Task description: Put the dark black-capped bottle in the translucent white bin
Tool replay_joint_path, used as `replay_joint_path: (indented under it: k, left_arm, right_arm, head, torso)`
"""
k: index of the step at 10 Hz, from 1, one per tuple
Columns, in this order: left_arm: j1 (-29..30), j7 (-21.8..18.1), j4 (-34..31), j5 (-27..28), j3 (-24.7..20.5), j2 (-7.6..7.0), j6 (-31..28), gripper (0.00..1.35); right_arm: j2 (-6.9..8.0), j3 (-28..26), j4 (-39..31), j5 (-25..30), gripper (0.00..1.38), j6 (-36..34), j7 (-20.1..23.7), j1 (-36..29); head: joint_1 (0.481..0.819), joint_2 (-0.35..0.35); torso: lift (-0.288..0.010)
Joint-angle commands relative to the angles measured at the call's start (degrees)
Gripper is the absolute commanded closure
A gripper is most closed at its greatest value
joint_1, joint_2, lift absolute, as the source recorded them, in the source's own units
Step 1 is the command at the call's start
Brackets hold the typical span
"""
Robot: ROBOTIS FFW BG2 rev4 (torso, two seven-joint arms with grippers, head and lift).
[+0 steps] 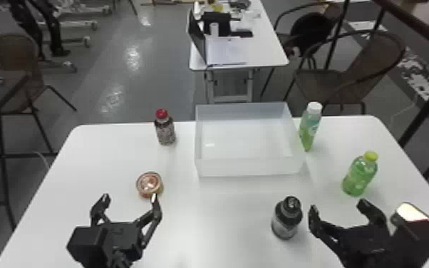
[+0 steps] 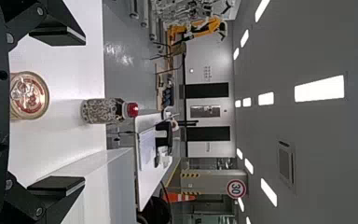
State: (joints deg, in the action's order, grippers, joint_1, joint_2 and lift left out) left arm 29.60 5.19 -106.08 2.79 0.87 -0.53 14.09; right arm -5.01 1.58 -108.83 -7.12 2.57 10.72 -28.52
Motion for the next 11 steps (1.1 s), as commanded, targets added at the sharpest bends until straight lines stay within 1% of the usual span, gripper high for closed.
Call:
replay_joint_path:
  k: [1, 6, 8, 10, 11]
  left_arm:
    - [0.01, 0.00, 0.00, -0.06, 0.01, 0.00, -0.03, 0.23]
    - [0.01, 0.00, 0.00, -0.06, 0.01, 0.00, -0.03, 0.23]
    - [-0.07, 0.00, 0.00, -0.06, 0.01, 0.00, -0.12, 0.23]
    - [-0.51, 0.00, 0.09, -0.06, 0.09, -0.09, -0.12, 0.23]
    - [-0.51, 0.00, 0.17, -0.15, 0.18, -0.09, 0.06, 0.23]
  right_arm:
    - [0.09, 0.00, 0.02, 0.00, 0.11, 0.16, 0.00, -0.04]
    - [0.17, 0.00, 0.20, -0.18, 0.11, 0.33, 0.00, -0.13]
    - [0.26, 0.00, 2.22, -0.62, 0.11, 0.33, 0.26, 1.19]
    - [0.17, -0.09, 4.50, -2.46, 0.11, -2.57, 3.52, 3.47]
    - [-0.44, -0.17, 5.56, -3.34, 0.11, -4.77, 6.15, 5.06]
  head:
    - [0.695, 0.065]
    - [0.695, 0.065]
    - [0.695, 0.065]
    - [0.695, 0.067]
    - [0.695, 0.074]
  torso:
    - [-0.035]
    - [-0.035]
    - [-0.035]
    - [-0.035]
    - [-0.035]
